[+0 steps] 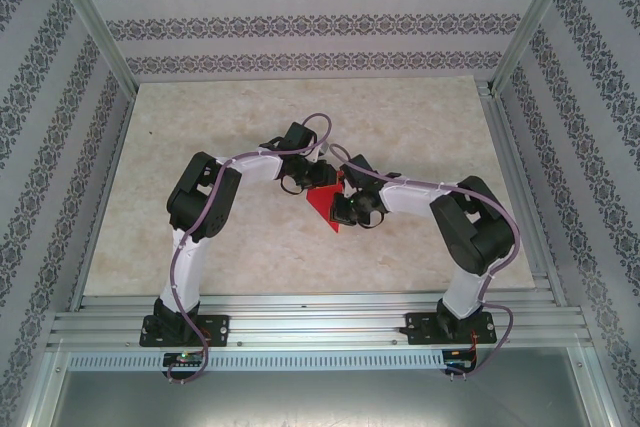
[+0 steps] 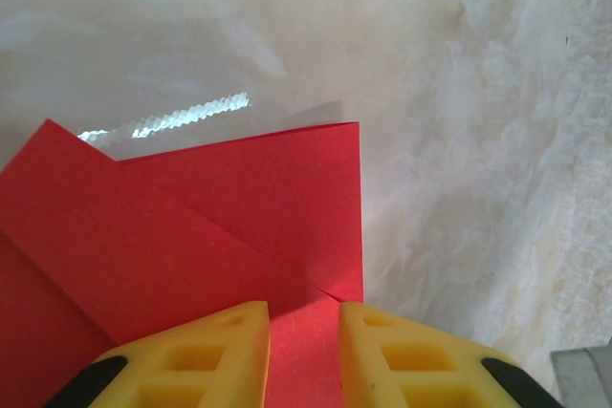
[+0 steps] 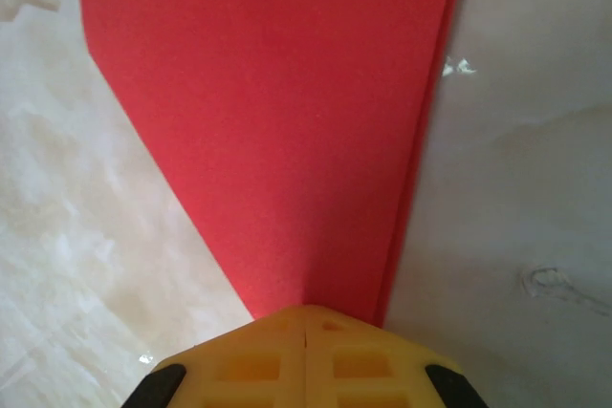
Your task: Fold a paper plane with a square sheet of paper (fold left side to right side)
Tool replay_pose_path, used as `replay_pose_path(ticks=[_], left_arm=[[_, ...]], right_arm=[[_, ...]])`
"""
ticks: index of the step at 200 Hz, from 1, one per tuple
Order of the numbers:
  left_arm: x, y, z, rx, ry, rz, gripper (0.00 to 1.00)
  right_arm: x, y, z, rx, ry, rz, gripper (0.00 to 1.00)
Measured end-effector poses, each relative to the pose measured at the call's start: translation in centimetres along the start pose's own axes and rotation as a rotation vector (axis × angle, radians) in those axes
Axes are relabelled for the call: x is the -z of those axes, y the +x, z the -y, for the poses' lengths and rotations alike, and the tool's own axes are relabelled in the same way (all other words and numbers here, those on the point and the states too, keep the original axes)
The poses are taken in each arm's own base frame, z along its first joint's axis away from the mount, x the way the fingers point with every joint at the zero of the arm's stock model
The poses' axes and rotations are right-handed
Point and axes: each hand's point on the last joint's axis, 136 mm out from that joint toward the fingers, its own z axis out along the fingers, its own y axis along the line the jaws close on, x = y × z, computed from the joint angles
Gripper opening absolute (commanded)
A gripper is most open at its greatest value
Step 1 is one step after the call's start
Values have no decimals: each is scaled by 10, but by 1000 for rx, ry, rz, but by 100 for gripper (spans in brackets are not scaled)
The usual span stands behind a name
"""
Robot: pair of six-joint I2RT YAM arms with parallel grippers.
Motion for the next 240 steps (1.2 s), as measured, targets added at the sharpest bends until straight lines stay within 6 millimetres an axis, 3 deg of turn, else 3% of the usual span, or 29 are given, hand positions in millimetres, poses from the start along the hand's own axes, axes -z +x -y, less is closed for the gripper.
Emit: replay_pose_path(ticks=[27, 85, 124, 136, 156, 190, 217, 240], left_arm=[[0, 0, 0, 0, 0, 0, 28], [0, 2, 3, 1, -3, -12, 33], [4, -1, 9, 7, -4, -21, 41], [7, -4, 15, 8, 6, -24, 44], [19, -13, 30, 2, 44, -8, 49], [72, -34, 63, -33, 112, 83, 54], [108, -38, 71, -40, 144, 153, 55], [96, -26, 51, 11, 130, 127, 55]], right_arm=[[1, 5, 3, 8, -13, 18, 6], [11, 37, 15, 28, -25, 16, 6], [27, 51, 26, -9, 4, -30, 17], [38, 44, 29, -27, -4, -10, 24], [61, 17, 31, -50, -29, 67, 33], [85, -35, 23, -35, -85, 183, 40], [80, -64, 13, -5, -119, 207, 42], [65, -79, 12, 3, -123, 195, 41]])
